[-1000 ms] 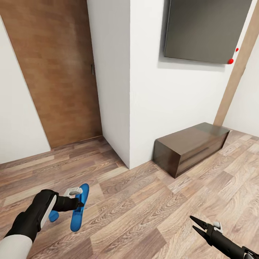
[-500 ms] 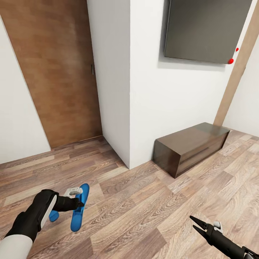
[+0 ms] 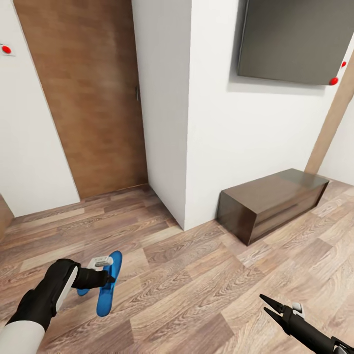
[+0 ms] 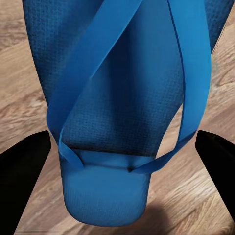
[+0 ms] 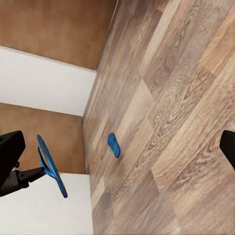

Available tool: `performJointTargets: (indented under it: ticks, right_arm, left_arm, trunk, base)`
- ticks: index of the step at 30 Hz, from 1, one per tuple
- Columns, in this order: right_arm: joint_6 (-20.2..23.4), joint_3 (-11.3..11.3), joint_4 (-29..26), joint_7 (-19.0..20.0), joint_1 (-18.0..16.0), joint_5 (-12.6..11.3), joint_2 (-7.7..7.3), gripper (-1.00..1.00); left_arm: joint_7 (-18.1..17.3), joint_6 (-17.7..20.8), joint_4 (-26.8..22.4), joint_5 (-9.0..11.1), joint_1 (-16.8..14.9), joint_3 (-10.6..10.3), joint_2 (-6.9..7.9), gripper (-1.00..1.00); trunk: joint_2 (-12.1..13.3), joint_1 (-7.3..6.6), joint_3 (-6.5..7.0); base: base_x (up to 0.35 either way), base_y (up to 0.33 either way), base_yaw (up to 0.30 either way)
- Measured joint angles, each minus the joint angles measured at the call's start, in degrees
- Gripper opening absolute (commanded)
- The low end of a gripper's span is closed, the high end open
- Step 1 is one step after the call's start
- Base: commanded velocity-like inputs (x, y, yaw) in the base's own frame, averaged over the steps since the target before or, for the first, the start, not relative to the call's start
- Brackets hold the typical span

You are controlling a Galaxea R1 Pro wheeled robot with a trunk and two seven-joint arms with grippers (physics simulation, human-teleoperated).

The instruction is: In the bedroom, move the book from the bed onto either nightstand, and place the two sandals side by side next to the bed.

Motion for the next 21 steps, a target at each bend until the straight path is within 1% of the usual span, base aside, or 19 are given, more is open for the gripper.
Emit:
performJointTargets:
  ticks: [21]
  right_arm:
    - [0.0,0.17,-0.08,0.0,0.0,-0.02,0.0,1.0]
  left_arm:
    - [0.09,0.0,0.1,0.0,0.05,-0.01,-0.26,-1.0]
  trunk:
    - [0.0,0.0,-0.72]
  base:
    - [0.0,0.0,0.209]
